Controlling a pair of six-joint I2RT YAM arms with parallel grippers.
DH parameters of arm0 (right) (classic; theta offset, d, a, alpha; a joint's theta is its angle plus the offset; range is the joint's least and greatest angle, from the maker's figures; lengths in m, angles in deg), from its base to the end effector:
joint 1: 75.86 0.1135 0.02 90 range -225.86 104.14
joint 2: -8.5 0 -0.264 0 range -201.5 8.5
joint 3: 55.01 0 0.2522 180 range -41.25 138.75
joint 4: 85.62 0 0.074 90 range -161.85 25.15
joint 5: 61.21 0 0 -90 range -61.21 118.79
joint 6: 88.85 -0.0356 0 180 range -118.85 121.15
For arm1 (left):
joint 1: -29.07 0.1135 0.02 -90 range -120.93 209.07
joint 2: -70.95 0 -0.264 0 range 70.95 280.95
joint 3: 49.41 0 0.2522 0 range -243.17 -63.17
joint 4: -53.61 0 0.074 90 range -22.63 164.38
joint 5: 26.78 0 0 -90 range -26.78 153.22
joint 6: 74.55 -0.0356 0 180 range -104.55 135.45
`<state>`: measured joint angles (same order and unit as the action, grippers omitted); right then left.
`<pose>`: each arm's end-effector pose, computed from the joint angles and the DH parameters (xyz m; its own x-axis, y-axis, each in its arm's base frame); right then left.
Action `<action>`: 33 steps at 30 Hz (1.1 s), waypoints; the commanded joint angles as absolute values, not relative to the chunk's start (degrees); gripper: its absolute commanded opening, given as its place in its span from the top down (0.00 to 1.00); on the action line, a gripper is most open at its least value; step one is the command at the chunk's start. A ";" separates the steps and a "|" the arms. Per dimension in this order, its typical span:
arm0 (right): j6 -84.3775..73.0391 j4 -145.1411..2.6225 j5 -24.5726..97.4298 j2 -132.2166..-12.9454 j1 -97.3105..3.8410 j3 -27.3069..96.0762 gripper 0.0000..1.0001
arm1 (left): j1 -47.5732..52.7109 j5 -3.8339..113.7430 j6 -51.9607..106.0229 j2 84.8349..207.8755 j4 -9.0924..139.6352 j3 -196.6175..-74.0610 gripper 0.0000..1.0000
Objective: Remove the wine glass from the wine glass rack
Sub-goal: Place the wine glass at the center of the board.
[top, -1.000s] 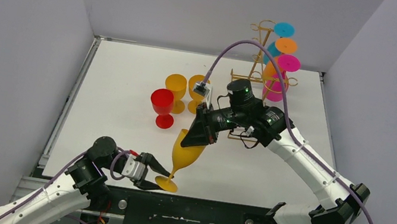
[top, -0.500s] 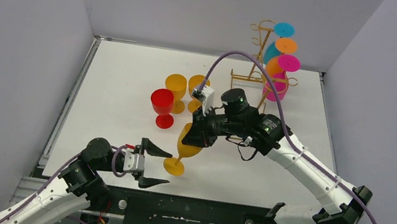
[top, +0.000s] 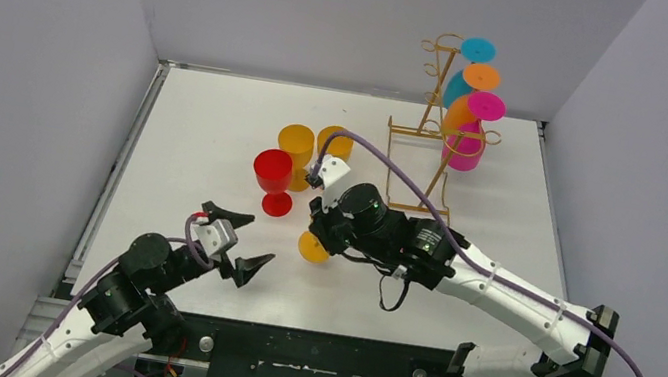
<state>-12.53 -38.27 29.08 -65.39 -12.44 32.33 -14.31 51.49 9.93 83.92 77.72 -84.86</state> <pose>0.1265 0.2532 0.3647 -0.4544 -0.3797 -0.8058 -0.8117 0.5491 0.1990 0.0710 -0.0771 0.2661 0.0583 0.0745 -0.9955 0.8184 0.5675 0.0904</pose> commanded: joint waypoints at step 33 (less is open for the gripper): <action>-15.83 -46.36 13.67 -95.75 -19.19 49.49 1.00 | 8.64 79.53 26.34 80.42 82.13 -89.03 0.04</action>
